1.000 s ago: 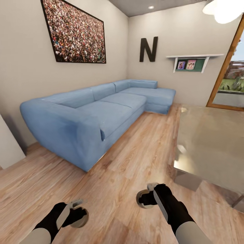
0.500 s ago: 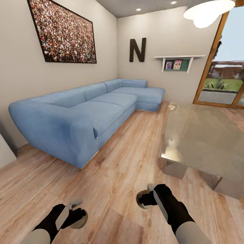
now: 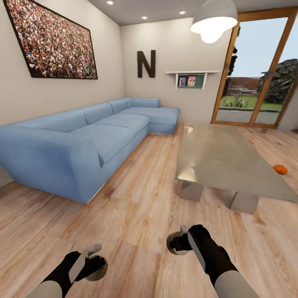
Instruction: Place each of the two pumpkins and all three candles from the living room inside a cabinet in the living room (use any cabinet), then make sure every cabinet is closed, and position the cauldron so it is next to a table in the living room.
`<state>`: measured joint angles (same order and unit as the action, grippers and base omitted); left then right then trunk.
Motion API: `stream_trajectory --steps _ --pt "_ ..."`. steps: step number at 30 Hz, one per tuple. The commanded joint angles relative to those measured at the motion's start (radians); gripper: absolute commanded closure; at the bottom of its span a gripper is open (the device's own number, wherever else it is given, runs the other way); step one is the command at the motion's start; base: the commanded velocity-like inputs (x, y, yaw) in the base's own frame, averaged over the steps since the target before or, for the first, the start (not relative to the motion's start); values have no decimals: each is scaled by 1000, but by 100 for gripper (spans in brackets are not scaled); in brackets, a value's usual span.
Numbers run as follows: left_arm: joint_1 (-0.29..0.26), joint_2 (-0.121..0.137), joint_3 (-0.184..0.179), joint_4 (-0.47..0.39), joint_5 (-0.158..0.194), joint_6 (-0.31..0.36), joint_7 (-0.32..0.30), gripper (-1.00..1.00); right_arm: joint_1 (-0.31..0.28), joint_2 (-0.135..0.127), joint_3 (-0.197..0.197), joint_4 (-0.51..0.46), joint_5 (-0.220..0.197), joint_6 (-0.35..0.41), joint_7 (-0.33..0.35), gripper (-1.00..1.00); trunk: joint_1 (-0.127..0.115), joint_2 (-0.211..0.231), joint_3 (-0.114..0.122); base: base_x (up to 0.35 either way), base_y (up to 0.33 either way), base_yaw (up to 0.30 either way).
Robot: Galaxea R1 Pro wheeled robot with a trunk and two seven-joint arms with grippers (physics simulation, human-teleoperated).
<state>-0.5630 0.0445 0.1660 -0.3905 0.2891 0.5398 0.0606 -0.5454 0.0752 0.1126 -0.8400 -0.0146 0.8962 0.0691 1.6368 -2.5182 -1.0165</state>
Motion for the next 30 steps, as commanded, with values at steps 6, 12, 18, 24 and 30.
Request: stream_trajectory --steps 6,12,18,24,30 --pt "0 -8 3 -2 7 5 4 100 -1 0 1 -1 -4 4 0 100 -1 0 6 -300 0 -235" --pt "0 -11 2 24 7 2 4 100 -1 0 1 -1 -4 4 0 100 -1 0 14 -71 0 -225" --pt "0 -12 1 42 7 2 4 100 -1 0 1 -1 -4 4 0 100 -1 0 21 -5 0 -218" --pt "0 -14 1 44 7 2 4 100 -1 0 1 -1 -4 4 -1 100 -2 0 38 0 0 -113" --pt "0 -15 0 45 7 2 4 100 -1 0 2 -1 -4 4 -2 100 -5 2 61 0 0 -72"
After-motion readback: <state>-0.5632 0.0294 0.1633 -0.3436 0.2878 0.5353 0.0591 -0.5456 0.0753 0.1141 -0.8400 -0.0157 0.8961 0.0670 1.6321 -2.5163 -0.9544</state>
